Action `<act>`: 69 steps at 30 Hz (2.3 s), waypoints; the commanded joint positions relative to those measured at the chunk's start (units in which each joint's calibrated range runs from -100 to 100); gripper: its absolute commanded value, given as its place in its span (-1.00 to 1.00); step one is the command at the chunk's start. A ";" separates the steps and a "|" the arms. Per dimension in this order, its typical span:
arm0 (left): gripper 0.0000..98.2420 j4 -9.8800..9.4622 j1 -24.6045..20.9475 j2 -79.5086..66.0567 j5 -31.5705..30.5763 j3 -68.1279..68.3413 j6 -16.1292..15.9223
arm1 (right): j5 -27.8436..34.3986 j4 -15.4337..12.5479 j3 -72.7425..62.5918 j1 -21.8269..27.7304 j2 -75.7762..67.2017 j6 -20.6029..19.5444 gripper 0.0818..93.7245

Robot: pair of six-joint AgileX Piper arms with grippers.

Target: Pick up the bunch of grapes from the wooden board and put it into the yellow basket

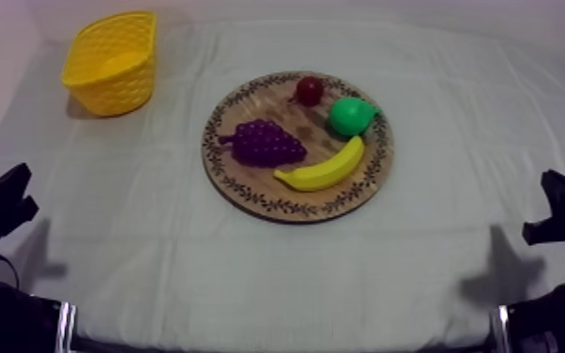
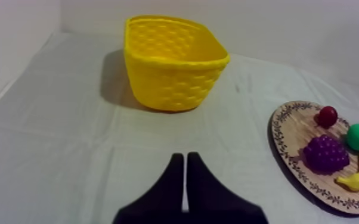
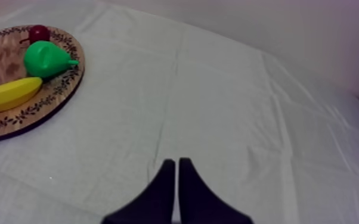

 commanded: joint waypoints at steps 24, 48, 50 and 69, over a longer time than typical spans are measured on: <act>-1.00 0.50 0.10 0.03 0.23 -0.08 -6.70 | -0.02 -0.01 -0.01 0.10 0.02 0.00 -0.99; -1.00 0.98 7.40 35.51 -1.36 -38.75 -9.28 | -0.02 -0.01 -0.01 0.10 0.02 0.00 -0.99; -1.00 1.00 8.42 39.13 -0.21 -42.41 -9.90 | -0.02 -0.01 -0.01 0.10 0.02 0.00 -0.99; -1.00 0.79 15.74 67.92 15.52 -68.17 -13.80 | -0.02 -0.01 -0.01 0.10 0.02 0.00 -0.99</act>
